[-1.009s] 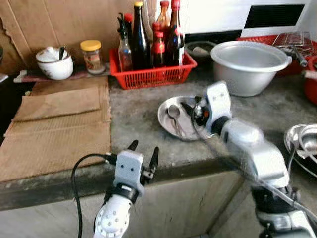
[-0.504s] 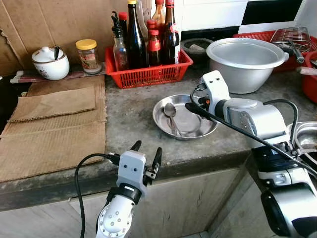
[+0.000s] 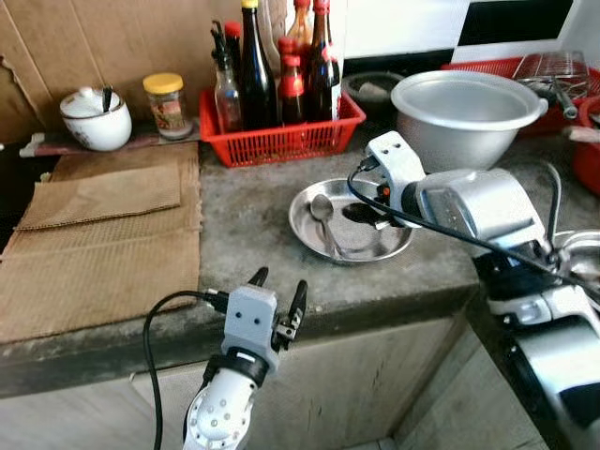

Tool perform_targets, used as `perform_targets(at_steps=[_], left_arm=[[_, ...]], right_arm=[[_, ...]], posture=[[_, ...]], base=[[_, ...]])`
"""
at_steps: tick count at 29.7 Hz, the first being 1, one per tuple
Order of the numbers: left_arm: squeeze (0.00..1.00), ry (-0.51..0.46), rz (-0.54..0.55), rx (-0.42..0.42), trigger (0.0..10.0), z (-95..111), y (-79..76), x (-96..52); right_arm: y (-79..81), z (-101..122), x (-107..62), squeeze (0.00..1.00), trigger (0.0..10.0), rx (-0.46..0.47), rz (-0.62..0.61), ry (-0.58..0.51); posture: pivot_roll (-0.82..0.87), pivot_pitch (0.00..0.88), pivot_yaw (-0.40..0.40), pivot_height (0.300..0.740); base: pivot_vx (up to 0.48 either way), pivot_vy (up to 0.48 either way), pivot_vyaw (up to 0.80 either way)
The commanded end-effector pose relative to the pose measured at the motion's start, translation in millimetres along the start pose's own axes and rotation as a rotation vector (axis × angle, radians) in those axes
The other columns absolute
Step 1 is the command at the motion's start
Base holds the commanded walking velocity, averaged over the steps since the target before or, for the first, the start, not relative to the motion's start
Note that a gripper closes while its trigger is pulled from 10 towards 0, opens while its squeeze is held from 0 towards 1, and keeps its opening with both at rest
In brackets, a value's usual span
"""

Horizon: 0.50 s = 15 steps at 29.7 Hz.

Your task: Kitchen organization

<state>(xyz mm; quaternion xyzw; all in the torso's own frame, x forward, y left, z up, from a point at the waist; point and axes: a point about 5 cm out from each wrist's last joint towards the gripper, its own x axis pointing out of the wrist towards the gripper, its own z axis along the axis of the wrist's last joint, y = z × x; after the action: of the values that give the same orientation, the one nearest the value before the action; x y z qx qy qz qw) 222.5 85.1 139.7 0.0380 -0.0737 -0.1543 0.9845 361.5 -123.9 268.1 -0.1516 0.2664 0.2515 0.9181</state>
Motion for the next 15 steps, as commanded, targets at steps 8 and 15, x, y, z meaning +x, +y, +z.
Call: perform_targets(at_steps=[8, 15], left_arm=[[0.00, 0.018, 0.002, 0.003, 10.0, -4, 0.6, 0.8], [0.00, 0.014, 0.007, 0.005, 10.0, -3, 1.2, 1.3]], right_arm=[[1.7, -10, 9.9, 0.00, 10.0, 0.030, -0.003, 0.106], [-23.4, -29, 14.7, 0.00, 10.0, 0.102, -0.147, 0.219]], posture=[[0.04, 0.058, -0.045, 0.740], [0.04, 0.063, -0.045, 0.740]], base=[[0.000, 0.000, 0.00], [0.000, 0.000, 0.00]])
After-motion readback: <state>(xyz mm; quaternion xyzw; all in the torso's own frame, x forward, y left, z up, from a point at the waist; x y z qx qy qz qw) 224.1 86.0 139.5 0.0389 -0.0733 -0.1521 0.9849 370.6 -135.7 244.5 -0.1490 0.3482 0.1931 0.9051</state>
